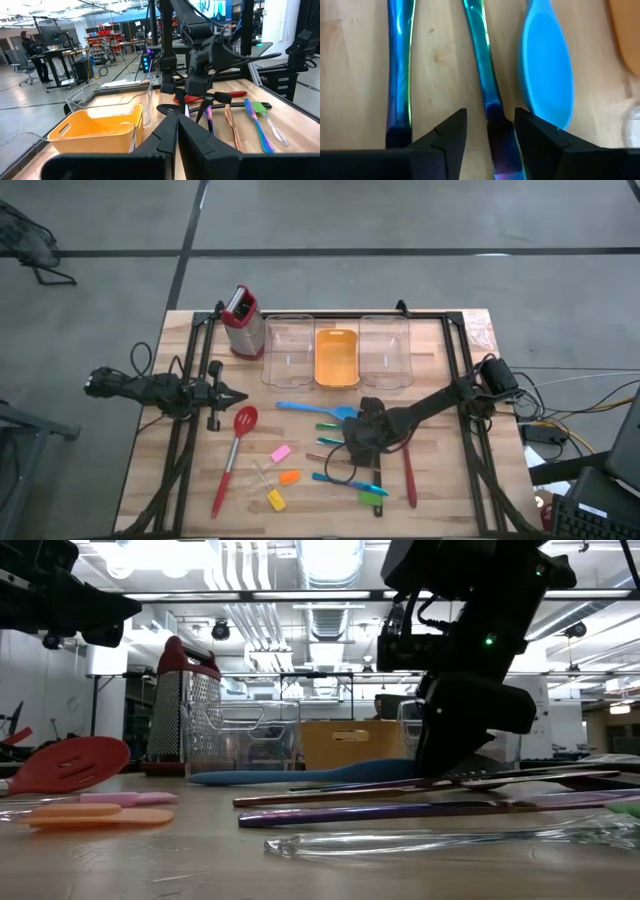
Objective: Pick & Place Kitchen Items
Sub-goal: Put the top blue knife into the right transparent bin
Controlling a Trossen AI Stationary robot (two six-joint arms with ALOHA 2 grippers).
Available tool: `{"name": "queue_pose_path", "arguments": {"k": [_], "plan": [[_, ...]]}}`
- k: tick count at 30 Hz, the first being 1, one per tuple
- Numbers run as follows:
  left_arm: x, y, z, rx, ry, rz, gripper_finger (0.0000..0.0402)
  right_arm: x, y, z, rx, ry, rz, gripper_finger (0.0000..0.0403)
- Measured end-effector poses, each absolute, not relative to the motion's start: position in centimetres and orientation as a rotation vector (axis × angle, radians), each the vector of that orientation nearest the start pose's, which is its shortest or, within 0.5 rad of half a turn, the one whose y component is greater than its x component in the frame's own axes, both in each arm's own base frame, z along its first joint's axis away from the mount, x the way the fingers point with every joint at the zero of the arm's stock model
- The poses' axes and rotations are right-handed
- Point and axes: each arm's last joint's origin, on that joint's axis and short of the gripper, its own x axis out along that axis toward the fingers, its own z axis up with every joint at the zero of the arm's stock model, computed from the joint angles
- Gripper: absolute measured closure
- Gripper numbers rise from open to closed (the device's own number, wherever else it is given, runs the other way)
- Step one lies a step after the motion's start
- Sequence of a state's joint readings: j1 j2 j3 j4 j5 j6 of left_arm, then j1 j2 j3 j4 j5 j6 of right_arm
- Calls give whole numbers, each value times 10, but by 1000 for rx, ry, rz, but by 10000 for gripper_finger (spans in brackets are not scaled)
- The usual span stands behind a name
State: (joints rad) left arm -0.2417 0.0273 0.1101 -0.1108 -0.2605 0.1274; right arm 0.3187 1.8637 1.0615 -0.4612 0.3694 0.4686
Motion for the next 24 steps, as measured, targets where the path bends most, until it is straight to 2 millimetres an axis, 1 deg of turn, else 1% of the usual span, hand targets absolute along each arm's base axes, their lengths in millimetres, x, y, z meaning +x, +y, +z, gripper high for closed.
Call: {"name": "queue_pose_path", "arguments": {"k": [4, 9, 13, 22, 24], "plan": [[90, -15, 188, 134, 28, 17, 383, 323, 94, 129, -11, 1146, -320, 237], [90, -15, 188, 134, 28, 17, 380, 322, 93, 128, -10, 1146, -321, 261], [90, -15, 188, 135, 28, 17, 383, 322, 93, 127, -16, 1150, -319, 292], [90, -15, 188, 134, 28, 17, 381, 320, 92, 126, -43, 1160, -310, 381], [90, -15, 188, 135, 28, 18, 382, 320, 92, 126, -48, 1161, -306, 390]]}}
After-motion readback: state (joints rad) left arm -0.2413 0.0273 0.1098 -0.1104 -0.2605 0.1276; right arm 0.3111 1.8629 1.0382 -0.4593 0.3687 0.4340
